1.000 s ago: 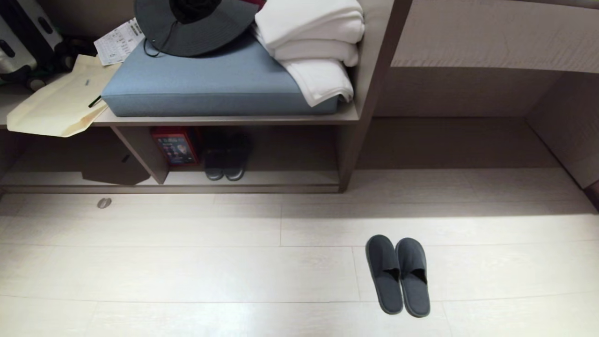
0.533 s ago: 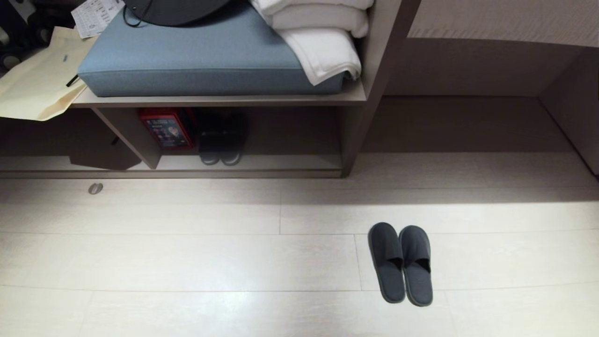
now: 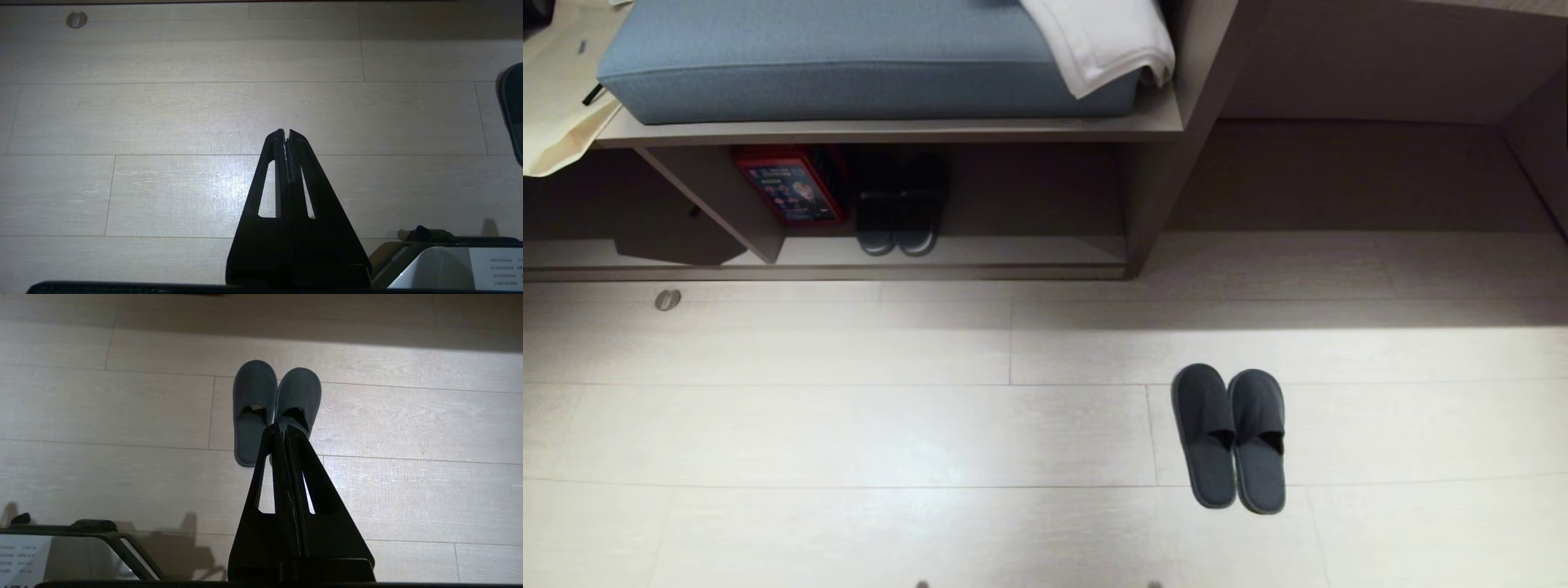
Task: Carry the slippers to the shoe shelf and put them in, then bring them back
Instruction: Pick up the slippers on the floor
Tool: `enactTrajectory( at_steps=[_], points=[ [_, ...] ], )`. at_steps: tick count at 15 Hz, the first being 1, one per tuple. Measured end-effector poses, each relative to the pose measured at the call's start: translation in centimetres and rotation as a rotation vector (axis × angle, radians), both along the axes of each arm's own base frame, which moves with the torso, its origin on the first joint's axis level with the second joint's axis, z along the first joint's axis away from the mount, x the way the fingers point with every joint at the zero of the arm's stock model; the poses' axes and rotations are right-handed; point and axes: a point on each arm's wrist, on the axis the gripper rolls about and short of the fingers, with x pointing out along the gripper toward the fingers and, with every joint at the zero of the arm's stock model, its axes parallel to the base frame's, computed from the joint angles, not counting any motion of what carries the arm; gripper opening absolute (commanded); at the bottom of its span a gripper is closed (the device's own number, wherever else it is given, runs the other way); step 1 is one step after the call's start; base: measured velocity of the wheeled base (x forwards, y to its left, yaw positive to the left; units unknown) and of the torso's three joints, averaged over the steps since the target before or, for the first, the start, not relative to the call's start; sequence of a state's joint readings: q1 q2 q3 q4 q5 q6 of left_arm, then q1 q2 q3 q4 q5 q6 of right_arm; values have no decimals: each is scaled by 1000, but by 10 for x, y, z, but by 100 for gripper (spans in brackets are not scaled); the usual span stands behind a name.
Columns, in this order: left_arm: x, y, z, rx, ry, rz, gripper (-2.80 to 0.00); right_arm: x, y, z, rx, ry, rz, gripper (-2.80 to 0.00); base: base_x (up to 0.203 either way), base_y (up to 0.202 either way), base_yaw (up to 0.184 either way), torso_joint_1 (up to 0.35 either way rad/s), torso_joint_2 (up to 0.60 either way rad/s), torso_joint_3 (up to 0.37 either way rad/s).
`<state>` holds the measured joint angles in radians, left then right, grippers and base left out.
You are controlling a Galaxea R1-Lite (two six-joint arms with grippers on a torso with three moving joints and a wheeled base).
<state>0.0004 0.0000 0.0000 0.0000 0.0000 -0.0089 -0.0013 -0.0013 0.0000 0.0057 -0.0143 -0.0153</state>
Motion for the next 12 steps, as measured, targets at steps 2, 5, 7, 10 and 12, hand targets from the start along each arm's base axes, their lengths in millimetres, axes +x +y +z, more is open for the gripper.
enactTrajectory(
  at_steps=[2, 5, 7, 10, 12],
  points=[
    [0, 0, 0, 0, 0, 0, -280, 0, 0, 0, 1, 0, 0, -280, 0, 0, 0, 5, 7, -193],
    [0, 0, 0, 0, 0, 0, -280, 0, 0, 0, 4, 0, -1, -280, 0, 0, 0, 0, 2, -195],
    [0, 0, 0, 1, 0, -1, -280, 0, 0, 0, 5, 0, -1, -280, 0, 0, 0, -2, 5, -200],
    [0, 0, 0, 0, 0, 0, -280, 0, 0, 0, 6, -1, -1, -280, 0, 0, 0, 3, 4, -194],
    [0, 0, 0, 0, 0, 0, -280, 0, 0, 0, 22, -1, -3, -280, 0, 0, 0, 3, 2, -190]
  ],
)
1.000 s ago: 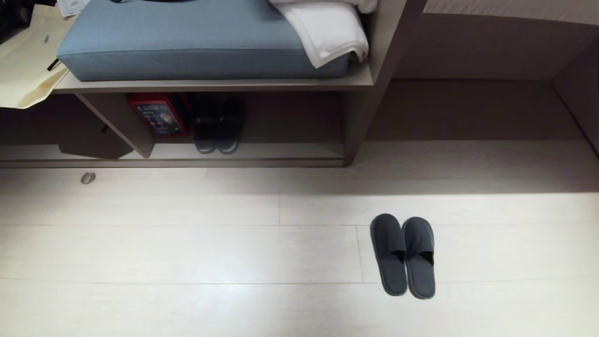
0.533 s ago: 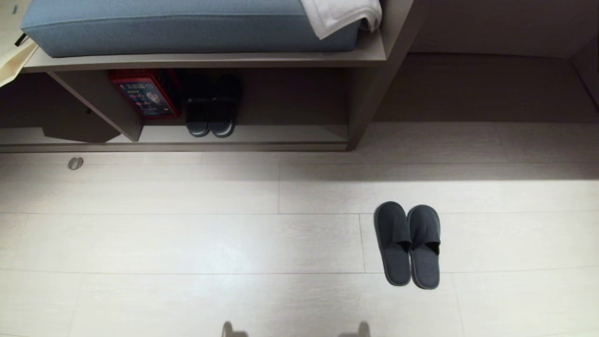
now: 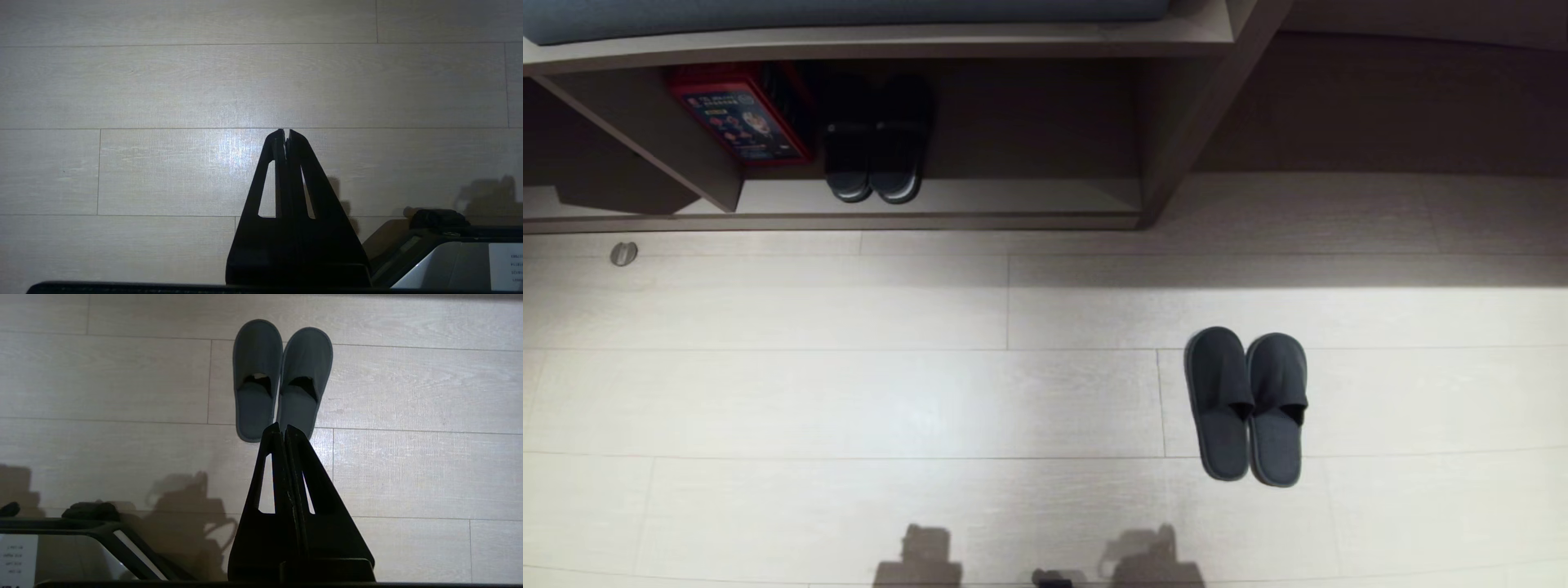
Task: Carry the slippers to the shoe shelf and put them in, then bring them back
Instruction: Pick up the slippers on the floor
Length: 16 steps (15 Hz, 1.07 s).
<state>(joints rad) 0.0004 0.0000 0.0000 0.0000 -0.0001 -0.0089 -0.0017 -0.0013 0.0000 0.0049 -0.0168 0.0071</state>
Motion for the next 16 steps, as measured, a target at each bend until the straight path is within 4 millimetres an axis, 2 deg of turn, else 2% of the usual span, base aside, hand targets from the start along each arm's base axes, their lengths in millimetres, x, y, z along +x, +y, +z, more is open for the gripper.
enactTrajectory(
  at_steps=[16],
  points=[
    [0, 0, 0, 1, 0, 0, -280, 0, 0, 0, -28, 1, 2, -280, 0, 0, 0, 3, 2, -198]
  ],
)
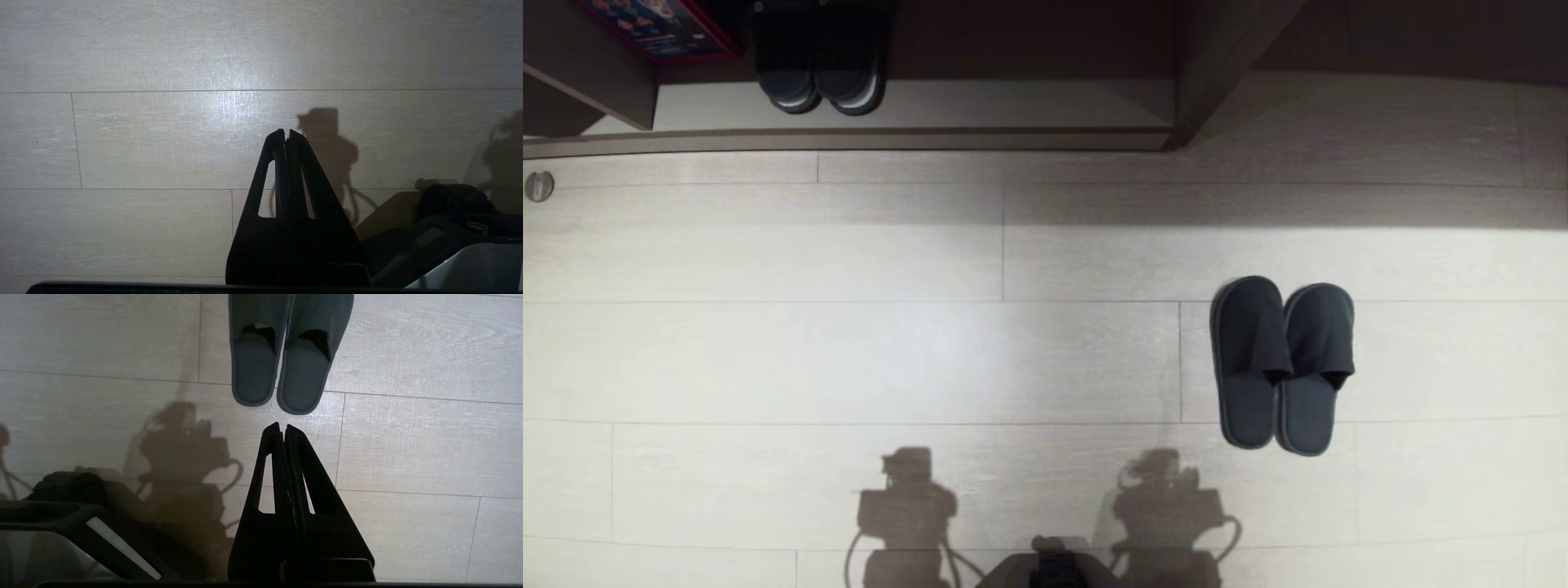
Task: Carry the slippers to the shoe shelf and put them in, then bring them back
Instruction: Pick up the slippers on the floor
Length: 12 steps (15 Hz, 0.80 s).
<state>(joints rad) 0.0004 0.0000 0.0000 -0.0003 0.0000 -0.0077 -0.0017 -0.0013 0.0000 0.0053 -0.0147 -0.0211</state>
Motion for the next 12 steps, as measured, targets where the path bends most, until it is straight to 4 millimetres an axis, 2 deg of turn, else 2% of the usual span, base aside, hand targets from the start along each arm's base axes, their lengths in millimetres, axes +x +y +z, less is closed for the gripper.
enactTrajectory(
  at_steps=[12],
  points=[
    [0, 0, 0, 0, 0, 0, -280, 0, 0, 0, -1, 0, -1, -280, 0, 0, 0, 2, 2, -198]
  ],
)
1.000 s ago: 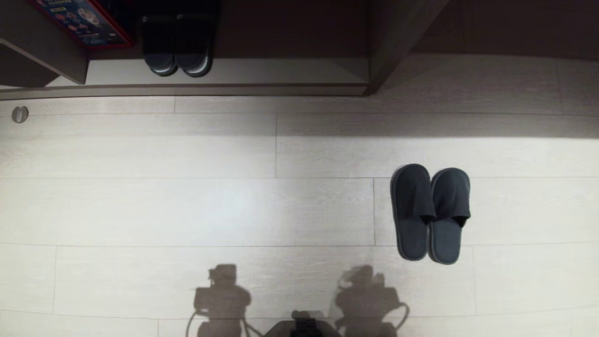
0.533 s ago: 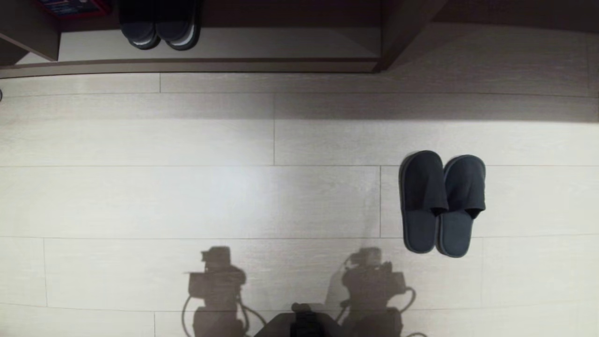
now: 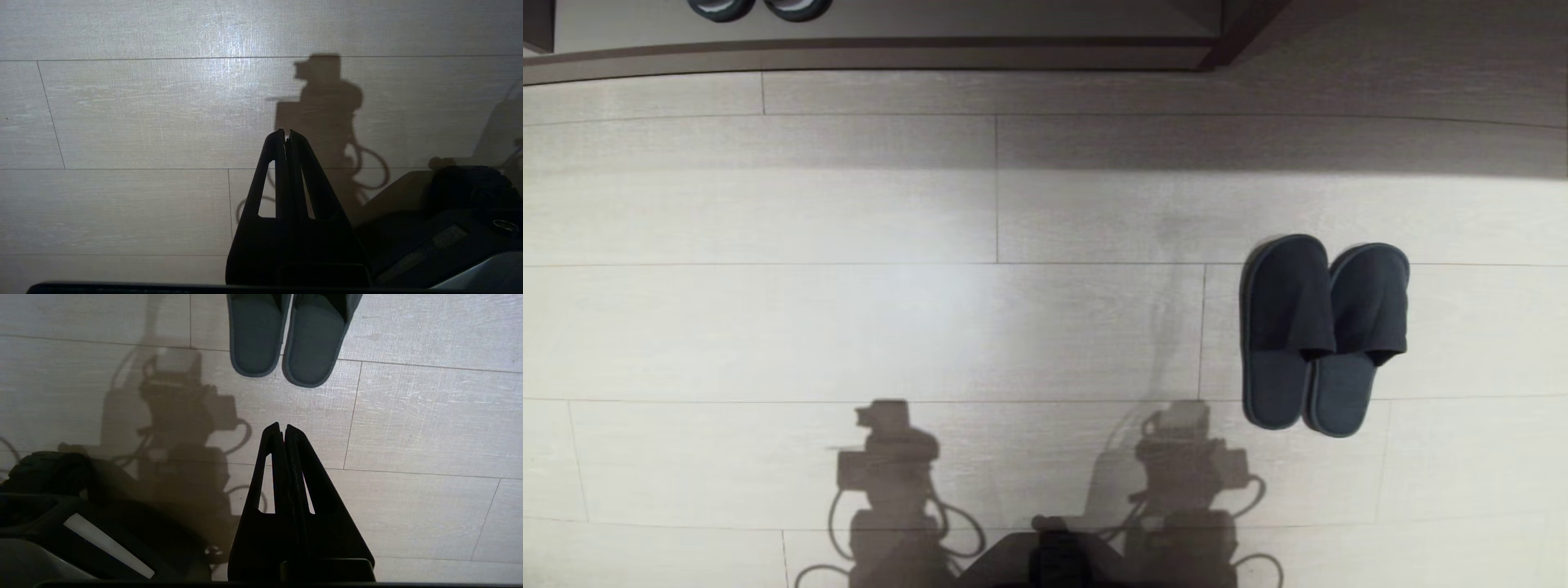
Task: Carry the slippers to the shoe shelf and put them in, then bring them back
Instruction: Pick up the slippers on the floor
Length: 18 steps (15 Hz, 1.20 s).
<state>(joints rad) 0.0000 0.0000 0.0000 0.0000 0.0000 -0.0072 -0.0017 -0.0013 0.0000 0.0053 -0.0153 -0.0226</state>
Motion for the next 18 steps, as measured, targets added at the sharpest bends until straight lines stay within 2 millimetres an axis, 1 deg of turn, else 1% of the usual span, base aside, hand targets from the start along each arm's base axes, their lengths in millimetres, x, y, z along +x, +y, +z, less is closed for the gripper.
enactTrajectory(
  at_steps=[5, 14, 17, 18],
  points=[
    [0, 0, 0, 0, 0, 0, -280, 0, 0, 0, -1, 0, 2, -280, 0, 0, 0, 5, 3, -182],
    [0, 0, 0, 2, 0, 0, -280, 0, 0, 1, -2, -4, 1, -280, 0, 0, 0, 1, 1, -15],
    [0, 0, 0, 4, 0, 0, -280, -3, 1, 18, -7, -36, 36, -280, 0, 0, 0, 0, 0, 0],
    [0, 0, 0, 4, 0, 1, -280, -2, 1, 28, -5, -38, 44, -280, 0, 0, 0, 0, 0, 0]
  ],
)
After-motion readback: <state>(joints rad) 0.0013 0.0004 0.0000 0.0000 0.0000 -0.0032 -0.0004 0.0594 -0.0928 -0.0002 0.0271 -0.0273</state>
